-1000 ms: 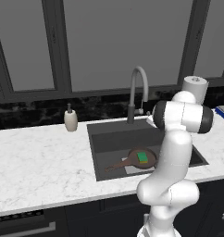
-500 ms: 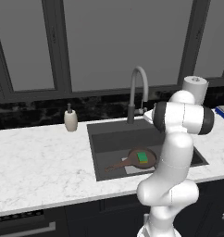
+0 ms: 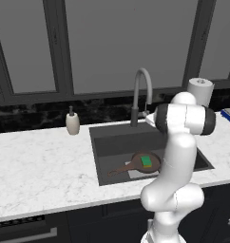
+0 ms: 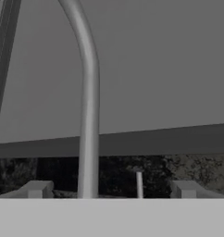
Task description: Pick the pan and sponge and place them into the sink. Then turn on the water.
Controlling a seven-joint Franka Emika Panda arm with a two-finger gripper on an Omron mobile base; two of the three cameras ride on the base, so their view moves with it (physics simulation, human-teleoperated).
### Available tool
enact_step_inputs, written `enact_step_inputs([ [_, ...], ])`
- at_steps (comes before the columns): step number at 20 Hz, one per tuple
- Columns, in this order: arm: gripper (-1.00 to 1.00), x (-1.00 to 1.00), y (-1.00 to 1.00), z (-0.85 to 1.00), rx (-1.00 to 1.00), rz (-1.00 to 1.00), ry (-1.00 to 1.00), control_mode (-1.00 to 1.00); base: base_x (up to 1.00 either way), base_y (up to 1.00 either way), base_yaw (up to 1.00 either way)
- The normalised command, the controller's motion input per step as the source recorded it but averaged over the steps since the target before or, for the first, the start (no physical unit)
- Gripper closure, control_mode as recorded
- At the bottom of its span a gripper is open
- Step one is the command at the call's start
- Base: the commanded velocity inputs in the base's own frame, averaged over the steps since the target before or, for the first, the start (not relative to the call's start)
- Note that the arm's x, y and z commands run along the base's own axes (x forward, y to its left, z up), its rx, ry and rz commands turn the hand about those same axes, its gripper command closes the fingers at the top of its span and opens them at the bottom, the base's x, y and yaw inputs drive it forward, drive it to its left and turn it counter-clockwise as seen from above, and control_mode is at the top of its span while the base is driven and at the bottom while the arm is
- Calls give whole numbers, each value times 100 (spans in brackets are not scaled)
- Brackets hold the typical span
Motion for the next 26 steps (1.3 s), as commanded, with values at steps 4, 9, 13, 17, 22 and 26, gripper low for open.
enact_step_inputs([
  [4, -100, 33, -3, -21, 0, 0, 0, -100, 0, 0, 0],
  [9, -100, 28, -20, -11, 1, 0, 0, -100, 0, 0, 0],
  [13, -100, 11, -23, 0, 1, 0, 0, -100, 0, 0, 0],
  [17, -100, 15, -5, 0, 0, 0, 0, -100, 0, 0, 0],
  [22, -100, 14, 10, 0, 0, 0, 0, -100, 0, 0, 0],
  [26, -100, 18, 19, -1, 0, 0, 1, -100, 0, 0, 0],
])
